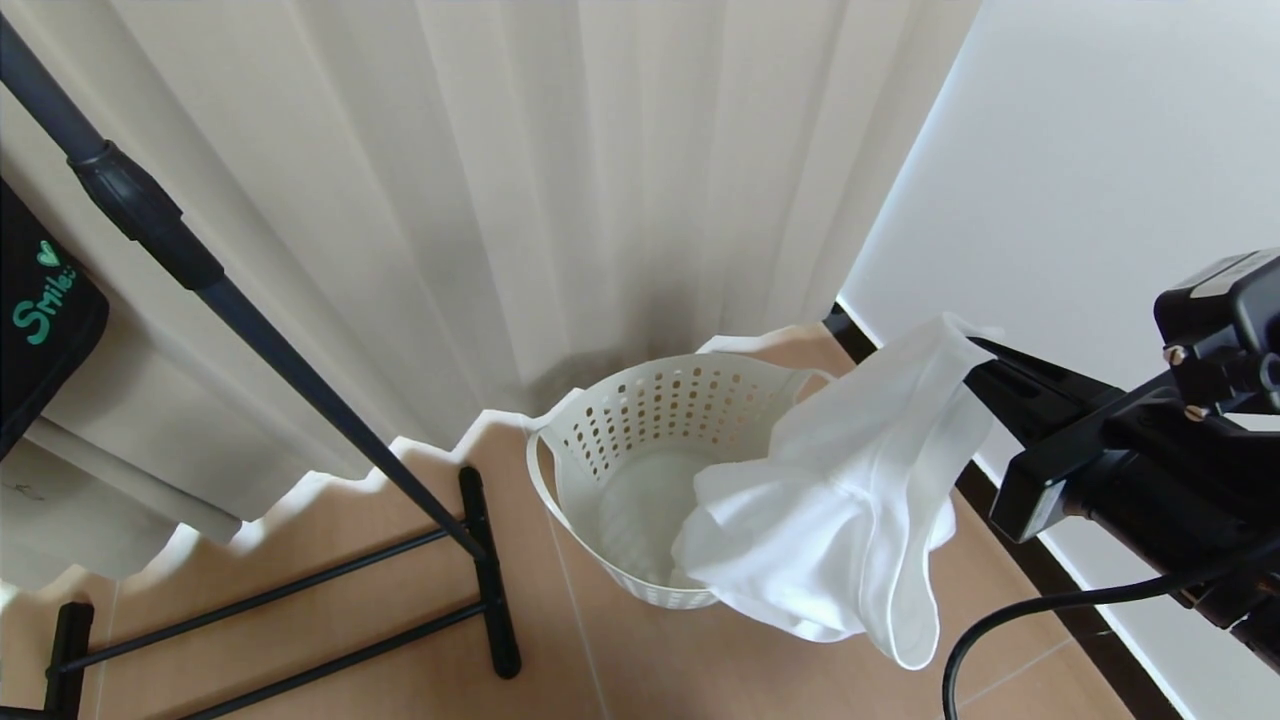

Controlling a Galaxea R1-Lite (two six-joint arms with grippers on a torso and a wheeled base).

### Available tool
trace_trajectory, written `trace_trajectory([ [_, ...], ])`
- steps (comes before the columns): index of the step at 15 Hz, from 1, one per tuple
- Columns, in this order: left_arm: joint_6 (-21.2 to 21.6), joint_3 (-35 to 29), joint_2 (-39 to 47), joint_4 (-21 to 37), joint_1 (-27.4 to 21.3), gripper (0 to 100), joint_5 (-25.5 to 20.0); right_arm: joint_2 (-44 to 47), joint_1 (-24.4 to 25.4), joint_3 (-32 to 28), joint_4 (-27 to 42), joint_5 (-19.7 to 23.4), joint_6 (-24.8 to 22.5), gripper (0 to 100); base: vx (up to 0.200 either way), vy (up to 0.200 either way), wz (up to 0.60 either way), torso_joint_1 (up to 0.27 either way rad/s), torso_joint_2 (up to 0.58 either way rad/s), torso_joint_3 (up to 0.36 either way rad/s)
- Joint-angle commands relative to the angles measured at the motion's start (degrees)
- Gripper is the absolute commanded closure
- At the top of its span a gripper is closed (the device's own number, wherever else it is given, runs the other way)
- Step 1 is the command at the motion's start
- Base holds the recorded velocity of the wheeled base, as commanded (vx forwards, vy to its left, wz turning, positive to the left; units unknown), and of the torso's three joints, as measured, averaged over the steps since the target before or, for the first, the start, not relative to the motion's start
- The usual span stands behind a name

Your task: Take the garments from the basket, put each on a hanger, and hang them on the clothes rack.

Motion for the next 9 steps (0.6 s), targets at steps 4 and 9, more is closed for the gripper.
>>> trace_trajectory([
  [4,-0.1,0.0,0.0,0.0,0.0,0,0.1,-0.3,-0.1,1.2,-0.1,-0.2,0.0,100,0.0,0.0,0.0,0.001,0.0,0.157],
  [9,-0.3,0.0,0.0,0.0,0.0,0,0.2,-0.5,-1.7,0.9,0.1,0.1,-0.2,100,0.0,0.0,0.0,0.0,0.0,0.199],
])
